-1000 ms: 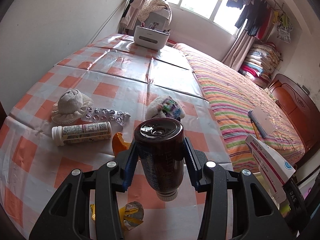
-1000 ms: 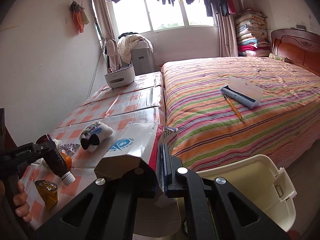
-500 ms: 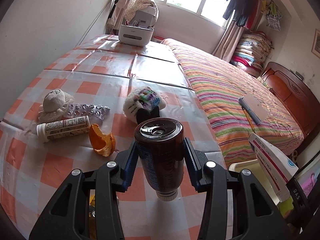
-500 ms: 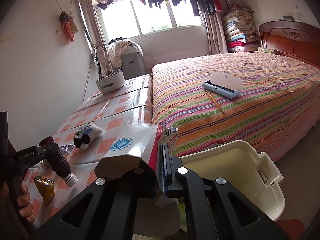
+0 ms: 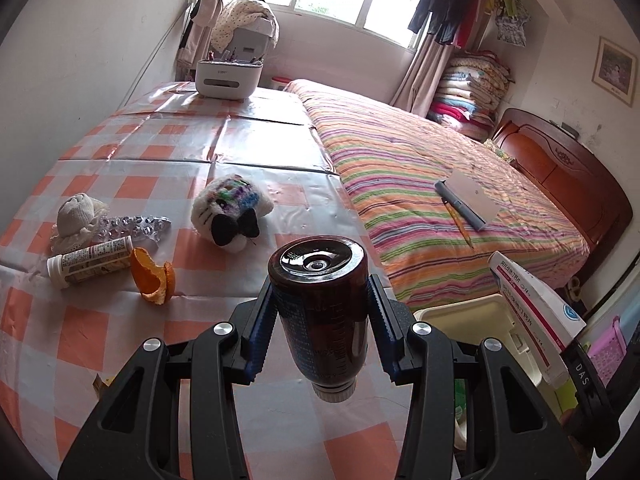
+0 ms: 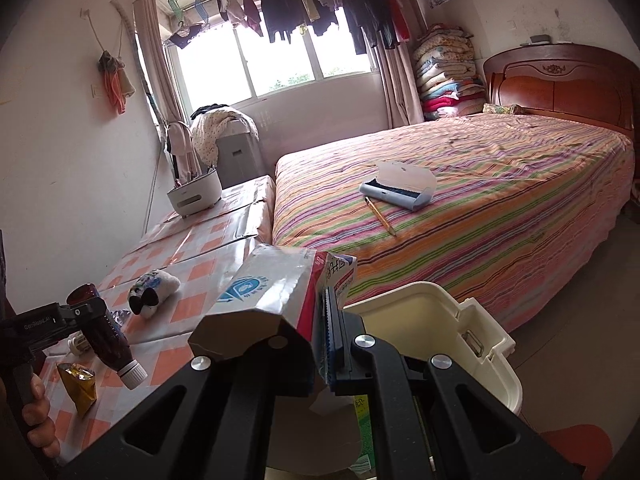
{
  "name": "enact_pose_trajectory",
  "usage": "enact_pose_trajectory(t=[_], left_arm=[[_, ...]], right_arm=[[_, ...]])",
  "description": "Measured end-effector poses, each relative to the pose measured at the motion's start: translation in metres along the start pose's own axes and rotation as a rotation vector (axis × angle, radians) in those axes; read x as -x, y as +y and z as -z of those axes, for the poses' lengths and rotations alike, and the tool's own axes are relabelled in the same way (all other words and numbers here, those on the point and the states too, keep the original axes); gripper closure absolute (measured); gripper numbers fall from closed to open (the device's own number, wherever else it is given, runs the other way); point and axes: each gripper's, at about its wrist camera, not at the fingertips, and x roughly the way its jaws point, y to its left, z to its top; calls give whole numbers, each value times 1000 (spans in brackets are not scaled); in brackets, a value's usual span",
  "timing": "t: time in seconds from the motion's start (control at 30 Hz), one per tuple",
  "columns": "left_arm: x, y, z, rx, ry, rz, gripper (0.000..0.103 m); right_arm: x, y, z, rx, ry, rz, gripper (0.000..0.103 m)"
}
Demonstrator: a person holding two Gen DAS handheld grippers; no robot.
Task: Collect trash
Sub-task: 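Carry the brown bottle and white box over to the cream bin, then open the right tool to drop the white box while the left tool drops the bottle into the bin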
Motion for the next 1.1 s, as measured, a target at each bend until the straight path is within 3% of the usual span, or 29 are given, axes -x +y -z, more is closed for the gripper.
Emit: enact_pose_trajectory(t=[0.4,0.63,0.67,0.73,0.77,0.8,0.9,1.1], left_arm=[[4,-49,2,-79,-7,70,60],[1,-73,3,-110,0,96,60],[0,-76,3,-115,2,100,60],[-1,-84,4,-125,5,107,60],[-2,-87,4,-130,7,111,60],[-2,-91,5,-135,8,115,60],[-4,-101,6,-148,14,128,60],[-7,-117,9,-165,25,150,60]], right_arm=[[8,-23,1,-58,-28,66,98],[3,-32,2,-89,8,66,95],[2,-34,2,-96,16,64,90],[3,-35,3,-106,16,68,69],[4,-35,3,-104,8,80,40],[8,-35,3,-103,-15,88,24],[18,-33,2,-89,-79,103,24],[17,-40,2,-119,-61,93,23]])
